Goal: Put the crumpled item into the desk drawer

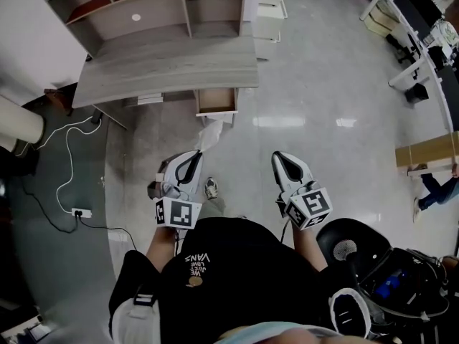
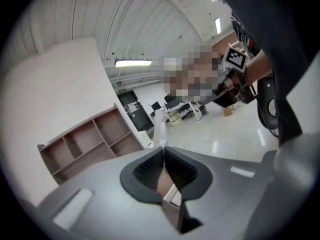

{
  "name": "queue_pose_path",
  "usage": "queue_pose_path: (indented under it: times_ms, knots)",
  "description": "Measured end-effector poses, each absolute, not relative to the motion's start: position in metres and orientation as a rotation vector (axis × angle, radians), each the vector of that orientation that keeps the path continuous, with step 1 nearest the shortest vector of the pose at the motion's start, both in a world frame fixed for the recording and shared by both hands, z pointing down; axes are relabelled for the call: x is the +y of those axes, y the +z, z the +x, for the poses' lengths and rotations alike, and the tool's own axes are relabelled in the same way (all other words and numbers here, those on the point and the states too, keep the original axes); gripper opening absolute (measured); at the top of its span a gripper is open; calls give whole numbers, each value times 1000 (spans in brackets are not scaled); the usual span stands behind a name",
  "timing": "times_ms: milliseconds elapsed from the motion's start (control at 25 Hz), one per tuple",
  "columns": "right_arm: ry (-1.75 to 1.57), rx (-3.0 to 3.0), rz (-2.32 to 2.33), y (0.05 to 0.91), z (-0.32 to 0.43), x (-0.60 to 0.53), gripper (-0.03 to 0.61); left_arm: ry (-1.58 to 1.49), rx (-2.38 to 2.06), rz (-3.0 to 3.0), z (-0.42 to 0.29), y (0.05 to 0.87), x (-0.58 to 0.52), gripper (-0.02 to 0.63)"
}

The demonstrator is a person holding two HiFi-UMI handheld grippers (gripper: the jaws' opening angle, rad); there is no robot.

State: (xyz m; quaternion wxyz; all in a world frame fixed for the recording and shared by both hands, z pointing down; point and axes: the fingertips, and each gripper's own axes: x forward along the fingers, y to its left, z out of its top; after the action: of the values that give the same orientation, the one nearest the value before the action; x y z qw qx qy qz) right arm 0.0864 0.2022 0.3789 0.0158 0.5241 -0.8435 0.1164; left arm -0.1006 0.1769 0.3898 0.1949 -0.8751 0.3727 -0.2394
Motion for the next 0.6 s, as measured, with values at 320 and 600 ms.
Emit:
queue_pose_path:
  times_ms: [320,600]
  knots:
    - [434,-2547,1717,394,68,133,2,-693,945,-2522,-119,416,103,61]
    - [447,-2475,1799,403,56,92,2,-717,817,-2566,-131,434,58,61]
